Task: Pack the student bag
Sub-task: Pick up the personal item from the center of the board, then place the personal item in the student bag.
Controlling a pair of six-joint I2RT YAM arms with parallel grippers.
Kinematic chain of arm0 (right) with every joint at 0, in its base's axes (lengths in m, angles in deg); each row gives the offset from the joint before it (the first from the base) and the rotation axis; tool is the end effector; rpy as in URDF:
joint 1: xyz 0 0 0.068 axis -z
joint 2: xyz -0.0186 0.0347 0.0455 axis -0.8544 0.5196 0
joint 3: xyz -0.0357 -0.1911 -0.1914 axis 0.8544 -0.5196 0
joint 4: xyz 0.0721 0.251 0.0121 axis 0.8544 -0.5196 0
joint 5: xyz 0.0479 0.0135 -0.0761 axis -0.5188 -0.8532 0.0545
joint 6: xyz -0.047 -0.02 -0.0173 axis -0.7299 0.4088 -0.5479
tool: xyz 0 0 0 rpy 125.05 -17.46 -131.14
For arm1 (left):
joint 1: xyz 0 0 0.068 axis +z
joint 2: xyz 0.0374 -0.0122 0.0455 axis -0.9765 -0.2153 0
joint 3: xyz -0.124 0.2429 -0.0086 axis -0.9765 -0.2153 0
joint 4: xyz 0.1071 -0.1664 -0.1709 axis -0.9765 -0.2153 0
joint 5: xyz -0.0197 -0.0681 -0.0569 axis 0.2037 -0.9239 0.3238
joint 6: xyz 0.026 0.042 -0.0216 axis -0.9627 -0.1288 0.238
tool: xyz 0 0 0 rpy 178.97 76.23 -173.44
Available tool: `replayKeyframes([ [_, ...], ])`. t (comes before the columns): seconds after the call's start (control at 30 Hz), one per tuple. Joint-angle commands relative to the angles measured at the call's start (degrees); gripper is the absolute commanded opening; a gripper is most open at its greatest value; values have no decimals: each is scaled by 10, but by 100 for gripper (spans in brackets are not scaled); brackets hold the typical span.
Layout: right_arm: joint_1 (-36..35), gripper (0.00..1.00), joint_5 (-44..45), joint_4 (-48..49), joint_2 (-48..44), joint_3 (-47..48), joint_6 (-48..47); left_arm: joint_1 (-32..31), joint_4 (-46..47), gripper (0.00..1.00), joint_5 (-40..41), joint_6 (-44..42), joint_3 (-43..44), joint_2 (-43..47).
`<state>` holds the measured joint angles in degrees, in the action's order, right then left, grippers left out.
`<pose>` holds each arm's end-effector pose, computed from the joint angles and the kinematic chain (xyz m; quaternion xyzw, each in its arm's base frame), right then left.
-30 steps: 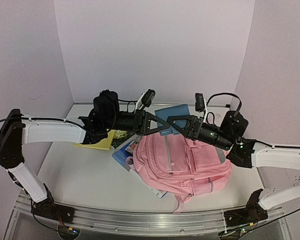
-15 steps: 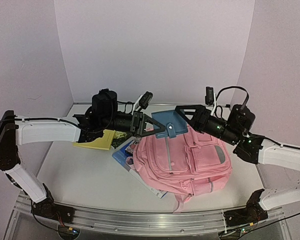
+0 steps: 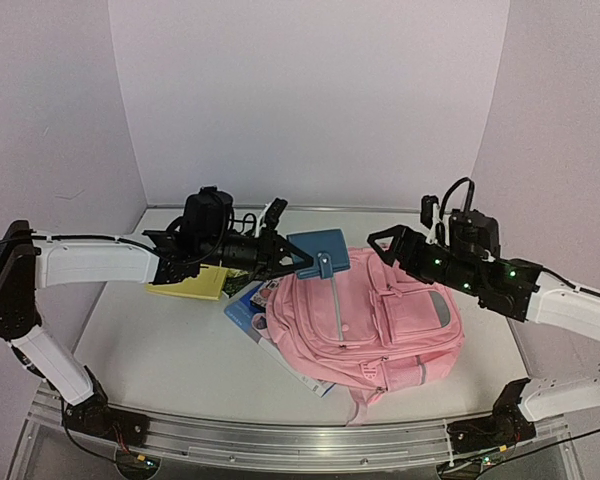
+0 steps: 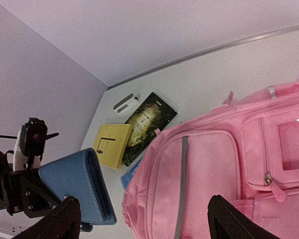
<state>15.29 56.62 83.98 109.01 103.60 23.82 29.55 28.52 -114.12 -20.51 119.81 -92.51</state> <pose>0.1861 0.1762 0.3085 -0.0165 0.7908 0.4119 0.4524 0.2272 -0.2858 0.2839 0.1895 0.7530 -0.6045 0.1781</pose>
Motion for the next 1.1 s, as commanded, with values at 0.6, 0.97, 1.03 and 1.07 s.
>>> replayKeyframes([
  [0.6, 1, 22, -29, -41, 74, -96, 72, -10, -36, 0, -36, -10, 50, -48],
  [0.97, -9, 15, -82, 83, 167, -115, 94, -18, -32, 0, -45, 0, 61, -72],
  [1.03, -11, 14, -77, 87, 181, -109, 93, -22, -28, 0, -43, 4, 60, -77],
  [1.07, -11, 14, -73, 87, 183, -107, 92, -24, -26, 0, -42, 6, 61, -81],
])
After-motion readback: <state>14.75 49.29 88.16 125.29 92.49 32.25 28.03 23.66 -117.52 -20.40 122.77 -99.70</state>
